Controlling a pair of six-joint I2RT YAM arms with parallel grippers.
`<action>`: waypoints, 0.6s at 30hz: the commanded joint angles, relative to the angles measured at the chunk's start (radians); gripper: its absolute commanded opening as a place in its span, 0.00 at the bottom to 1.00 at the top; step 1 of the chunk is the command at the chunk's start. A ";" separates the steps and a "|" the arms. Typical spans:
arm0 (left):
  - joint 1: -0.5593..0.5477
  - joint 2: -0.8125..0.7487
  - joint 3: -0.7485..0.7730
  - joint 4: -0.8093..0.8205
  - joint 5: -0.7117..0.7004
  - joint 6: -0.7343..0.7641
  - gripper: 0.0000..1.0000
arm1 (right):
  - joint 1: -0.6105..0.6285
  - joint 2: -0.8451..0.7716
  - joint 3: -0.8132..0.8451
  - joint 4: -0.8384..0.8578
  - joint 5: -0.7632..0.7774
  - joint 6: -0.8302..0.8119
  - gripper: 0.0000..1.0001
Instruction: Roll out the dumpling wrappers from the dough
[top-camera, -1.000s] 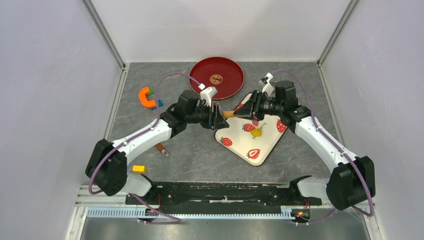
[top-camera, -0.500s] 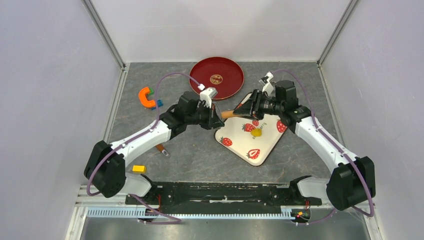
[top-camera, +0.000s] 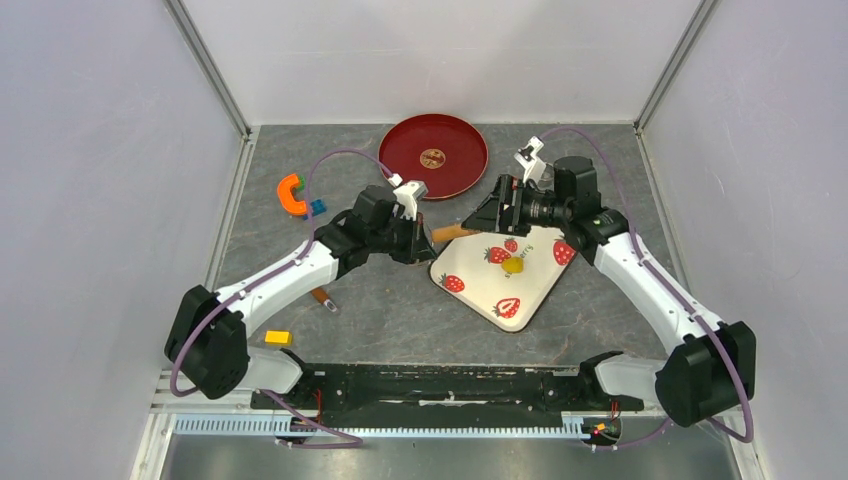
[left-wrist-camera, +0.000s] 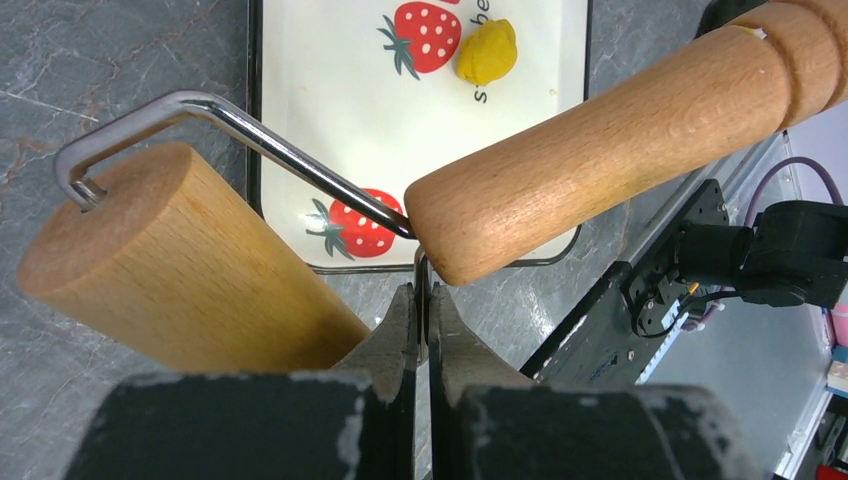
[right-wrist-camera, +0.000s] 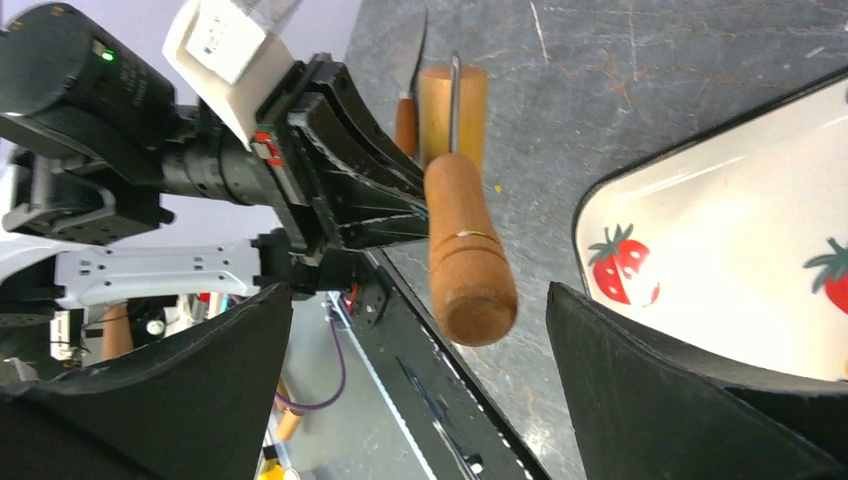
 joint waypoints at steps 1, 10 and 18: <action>0.000 -0.045 0.025 0.015 0.011 0.012 0.02 | 0.010 0.029 0.054 -0.057 0.030 -0.102 0.98; 0.000 -0.048 0.025 -0.006 0.020 0.027 0.02 | 0.061 0.163 0.140 -0.052 0.003 -0.109 0.86; 0.001 -0.044 0.024 -0.010 0.021 0.032 0.02 | 0.114 0.229 0.172 -0.050 0.036 -0.087 0.55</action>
